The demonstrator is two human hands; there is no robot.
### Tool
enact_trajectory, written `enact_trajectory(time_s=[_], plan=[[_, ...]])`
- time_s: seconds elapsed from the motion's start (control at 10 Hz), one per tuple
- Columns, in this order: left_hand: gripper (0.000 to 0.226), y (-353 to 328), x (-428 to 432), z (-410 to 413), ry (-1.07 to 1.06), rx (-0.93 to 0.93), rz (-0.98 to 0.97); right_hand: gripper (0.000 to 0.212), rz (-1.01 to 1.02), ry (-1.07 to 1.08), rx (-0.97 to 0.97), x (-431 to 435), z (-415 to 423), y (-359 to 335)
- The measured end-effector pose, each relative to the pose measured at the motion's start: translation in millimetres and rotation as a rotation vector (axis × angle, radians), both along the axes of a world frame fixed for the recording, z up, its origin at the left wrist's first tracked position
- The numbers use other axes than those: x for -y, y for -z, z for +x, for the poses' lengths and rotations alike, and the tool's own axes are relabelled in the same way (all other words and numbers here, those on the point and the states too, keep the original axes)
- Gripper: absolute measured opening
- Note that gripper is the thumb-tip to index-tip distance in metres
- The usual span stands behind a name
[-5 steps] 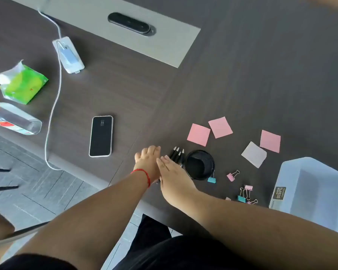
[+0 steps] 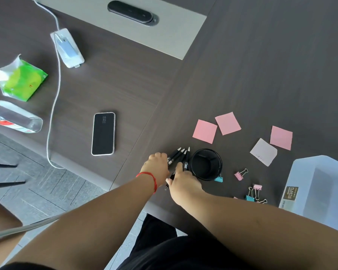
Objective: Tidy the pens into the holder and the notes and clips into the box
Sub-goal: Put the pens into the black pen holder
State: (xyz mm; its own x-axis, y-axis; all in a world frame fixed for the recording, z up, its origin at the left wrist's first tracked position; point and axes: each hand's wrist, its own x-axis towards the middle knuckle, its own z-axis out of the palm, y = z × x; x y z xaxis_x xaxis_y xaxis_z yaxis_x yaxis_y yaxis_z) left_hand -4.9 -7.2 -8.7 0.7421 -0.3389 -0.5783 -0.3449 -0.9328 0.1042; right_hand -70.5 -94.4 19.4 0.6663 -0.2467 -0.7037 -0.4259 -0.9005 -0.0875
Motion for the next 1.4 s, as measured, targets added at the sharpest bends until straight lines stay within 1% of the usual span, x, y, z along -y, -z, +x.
enact_trajectory(time_s=[0.1, 0.2, 0.3, 0.4, 0.5, 0.6, 0.7, 0.8, 0.9, 1.0, 1.1, 1.2, 1.3, 1.4], plan=[[0.036, 5, -2, -4, 0.050, 0.041, 0.086, 0.066, -0.030, -0.080, -0.020, -5, 4, 3], [0.031, 8, -11, -7, 0.073, 0.061, 0.114, 0.071, -0.021, -0.087, -0.075, -9, 10, 7], [0.044, 18, -20, -9, 0.106, 0.049, 0.097, 0.087, -0.076, -0.088, -0.090, -9, 13, 17], [0.035, 3, -20, -9, -0.020, -0.013, 0.123, 0.091, -0.019, 0.004, -0.025, -5, 9, 20], [0.033, -11, -27, -2, -0.163, -0.032, 0.008, 0.084, 0.020, 0.023, 0.051, 0, 1, 13], [0.013, -41, -36, 10, -0.446, -0.139, -0.278, 0.058, 0.104, -0.030, 0.111, 7, -8, 6], [0.015, -83, -37, 17, -0.520, -0.222, -0.493, 0.049, 0.236, 0.135, 0.184, 15, -15, -1], [0.008, -124, -34, 19, -0.323, -0.264, -0.472, 0.047, 0.297, 0.063, 0.190, 14, -22, -17], [0.011, -155, -24, 21, -0.116, -0.212, -0.379, 0.047, 0.343, -0.091, 0.174, 27, -36, -42], [0.018, -169, -5, 20, 0.073, -0.080, -0.273, 0.041, 0.495, -0.127, 0.090, 57, -55, -88], [0.019, -162, 17, 12, 0.192, -0.093, -0.190, 0.040, 0.598, -0.063, -0.080, 100, -75, -138], [0.019, -141, 41, 3, 0.290, -0.087, -0.106, 0.026, 0.644, -0.045, -0.140, 140, -89, -170], [0.019, -127, 59, -3, 0.339, -0.047, -0.015, 0.033, 0.705, 0.095, -0.110, 173, -96, -179], [0.020, -115, 66, -3, 0.295, -0.036, -0.025, 0.035, 0.914, 0.359, -0.031, 183, -90, -168]])
